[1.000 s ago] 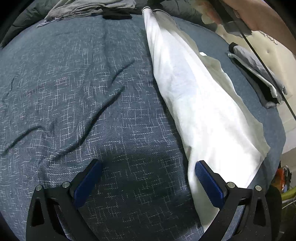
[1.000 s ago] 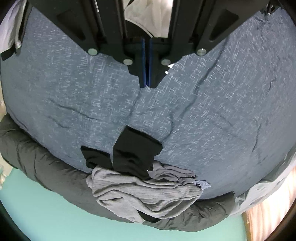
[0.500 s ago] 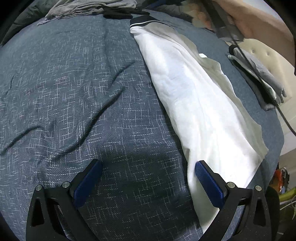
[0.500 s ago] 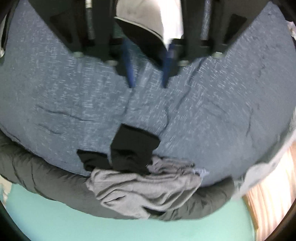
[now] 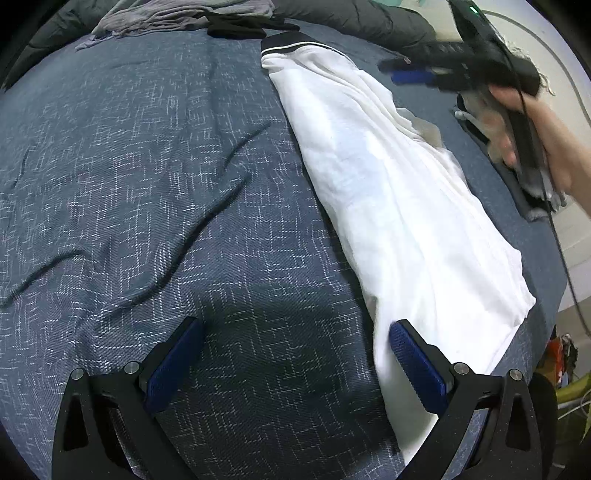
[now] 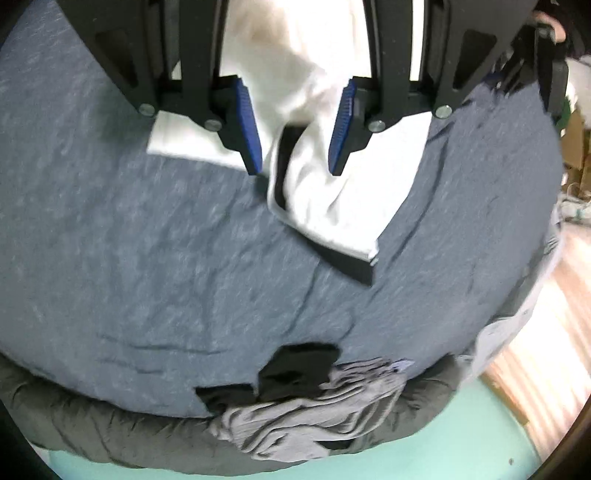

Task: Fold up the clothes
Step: 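Open the right gripper and smooth the collar end of the polo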

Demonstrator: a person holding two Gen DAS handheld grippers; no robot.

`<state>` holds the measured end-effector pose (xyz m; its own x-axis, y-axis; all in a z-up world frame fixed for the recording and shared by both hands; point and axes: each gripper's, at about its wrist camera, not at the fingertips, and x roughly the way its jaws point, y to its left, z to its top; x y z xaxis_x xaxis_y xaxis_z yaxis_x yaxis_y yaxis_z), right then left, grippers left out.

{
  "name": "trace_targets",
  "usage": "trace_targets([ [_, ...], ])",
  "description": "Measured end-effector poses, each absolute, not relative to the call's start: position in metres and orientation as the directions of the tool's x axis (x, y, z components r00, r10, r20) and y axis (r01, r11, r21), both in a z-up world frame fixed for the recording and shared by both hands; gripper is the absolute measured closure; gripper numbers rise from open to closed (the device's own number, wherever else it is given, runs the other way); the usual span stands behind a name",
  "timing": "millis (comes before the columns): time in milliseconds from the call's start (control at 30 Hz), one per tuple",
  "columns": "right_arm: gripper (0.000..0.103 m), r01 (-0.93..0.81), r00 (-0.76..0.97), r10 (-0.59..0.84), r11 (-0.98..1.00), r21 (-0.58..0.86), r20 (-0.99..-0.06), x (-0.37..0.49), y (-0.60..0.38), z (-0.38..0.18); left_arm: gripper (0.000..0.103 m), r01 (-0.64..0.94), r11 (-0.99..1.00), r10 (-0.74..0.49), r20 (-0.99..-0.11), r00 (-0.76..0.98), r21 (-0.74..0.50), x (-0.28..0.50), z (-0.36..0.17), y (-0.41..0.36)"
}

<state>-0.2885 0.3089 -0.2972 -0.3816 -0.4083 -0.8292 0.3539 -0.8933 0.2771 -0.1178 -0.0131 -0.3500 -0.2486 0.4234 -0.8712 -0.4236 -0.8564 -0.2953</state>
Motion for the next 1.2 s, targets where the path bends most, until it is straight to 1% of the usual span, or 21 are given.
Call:
trace_targets([
  [167,0.066,0.397,-0.329,-0.431,-0.87,0.291,-0.84,-0.278,0.301,-0.309,0.0,-0.424,-0.857,0.421,-0.872,-0.25,-0.292,-0.118,-0.35,-0.012],
  [233,0.078,0.399,-0.326,-0.422,-0.872,0.282,-0.846,-0.278,0.297,-0.313,0.0,-0.424,-0.857,0.421,-0.872,-0.251,-0.292,-0.118,-0.349,-0.012],
  [267,0.093,0.394,-0.33,-0.422,-0.874,0.283,-0.844,-0.278,0.297,-0.314,0.0,-0.424,-0.857,0.422,-0.871,-0.251,-0.293,-0.118,-0.349,-0.012],
  [300,0.097,0.389,-0.334,-0.422,-0.876,0.284,-0.843,-0.279,0.297,-0.315,0.0,-0.424,-0.857,0.422,-0.871,-0.251,-0.293,-0.118,-0.349,-0.012],
  [467,0.1,0.334,-0.423,-0.4,-0.903,0.271,-0.813,-0.286,0.307,-0.302,0.0,-0.424,-0.856,0.424,-0.87,-0.25,-0.296,-0.117,-0.348,-0.013],
  [500,0.1,0.316,-0.443,-0.388,-0.911,0.264,-0.808,-0.289,0.31,-0.298,0.0,-0.424,-0.856,0.424,-0.87,-0.249,-0.296,-0.118,-0.348,-0.012],
  [700,0.1,0.155,-0.441,-0.2,-0.977,0.146,-0.875,-0.318,0.328,-0.309,0.0,-0.425,-0.857,0.421,-0.872,-0.252,-0.291,-0.12,-0.349,-0.004],
  [800,0.1,0.109,-0.442,-0.148,-0.988,0.111,-0.885,-0.32,0.336,-0.314,0.0,-0.424,-0.858,0.42,-0.872,-0.252,-0.291,-0.118,-0.35,-0.006],
  [833,0.1,0.095,-0.443,-0.136,-0.99,0.104,-0.886,-0.321,0.339,-0.315,0.0,-0.425,-0.858,0.42,-0.872,-0.252,-0.29,-0.117,-0.35,-0.008],
  [967,0.099,0.083,-0.479,-0.192,-0.981,0.174,-0.856,-0.319,0.353,-0.308,0.0,-0.425,-0.858,0.418,-0.873,-0.253,-0.288,-0.117,-0.353,0.001],
  [1033,0.095,0.075,-0.488,-0.213,-0.976,0.202,-0.847,-0.316,0.359,-0.306,0.0,-0.423,-0.858,0.419,-0.872,-0.252,-0.291,-0.118,-0.352,0.001],
  [1133,0.085,0.072,-0.485,-0.242,-0.969,0.237,-0.84,-0.302,0.369,-0.302,0.0,-0.424,-0.859,0.418,-0.873,-0.252,-0.289,-0.117,-0.352,0.003],
  [1167,0.075,0.083,-0.48,-0.257,-0.965,0.247,-0.839,-0.296,0.37,-0.301,0.0,-0.424,-0.858,0.418,-0.872,-0.253,-0.289,-0.117,-0.352,0.003],
  [1200,0.07,0.084,-0.465,-0.275,-0.96,0.267,-0.842,-0.289,0.372,-0.303,0.0,-0.424,-0.858,0.419,-0.872,-0.253,-0.29,-0.117,-0.351,0.004],
])
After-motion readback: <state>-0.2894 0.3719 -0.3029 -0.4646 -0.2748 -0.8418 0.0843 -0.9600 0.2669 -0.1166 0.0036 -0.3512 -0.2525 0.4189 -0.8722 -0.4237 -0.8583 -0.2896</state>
